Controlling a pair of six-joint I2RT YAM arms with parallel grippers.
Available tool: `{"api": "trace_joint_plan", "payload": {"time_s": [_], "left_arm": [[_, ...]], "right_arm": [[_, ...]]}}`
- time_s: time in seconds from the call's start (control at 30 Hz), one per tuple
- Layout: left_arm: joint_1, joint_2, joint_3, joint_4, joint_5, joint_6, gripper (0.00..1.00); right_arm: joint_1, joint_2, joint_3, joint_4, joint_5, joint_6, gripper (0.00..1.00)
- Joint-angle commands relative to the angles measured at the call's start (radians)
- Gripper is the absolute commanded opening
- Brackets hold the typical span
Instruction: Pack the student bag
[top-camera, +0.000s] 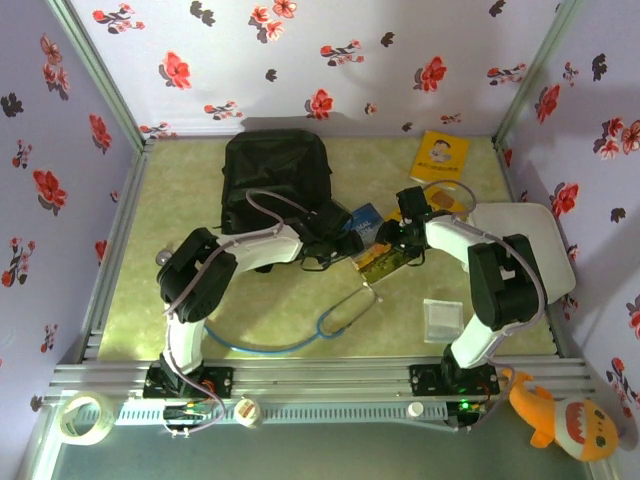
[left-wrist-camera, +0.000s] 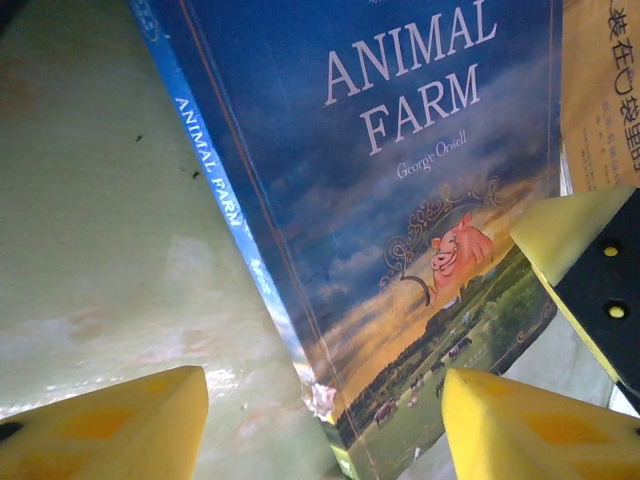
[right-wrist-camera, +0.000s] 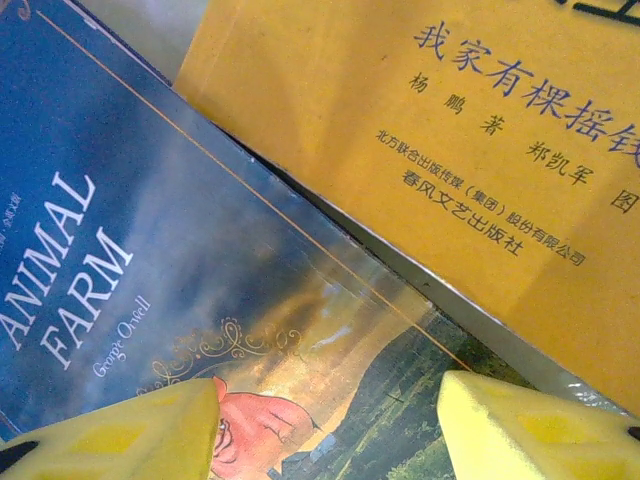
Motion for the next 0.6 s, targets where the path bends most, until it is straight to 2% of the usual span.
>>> {"api": "trace_joint_plan", "payload": {"time_s": [0.0,0.17,0.57], "left_arm": [[0.015,0.035,0.035,-0.022,0.021,0.010,0.60],[0.022,0.078,0.089,-0.051,0.027,0.047,0.58],[0.024,0.148,0.135,-0.017,0.053,0.042,0.56]], "right_arm": [[-0.010,0.021,-0.035,-0.022,0.011,0.024,0.61],[-0.022,0.045,-0.040,-0.018,-0.011,0.042,0.61],[-0.032,0.058,-0.040,-0.020,-0.023,0.050,0.61]]}}
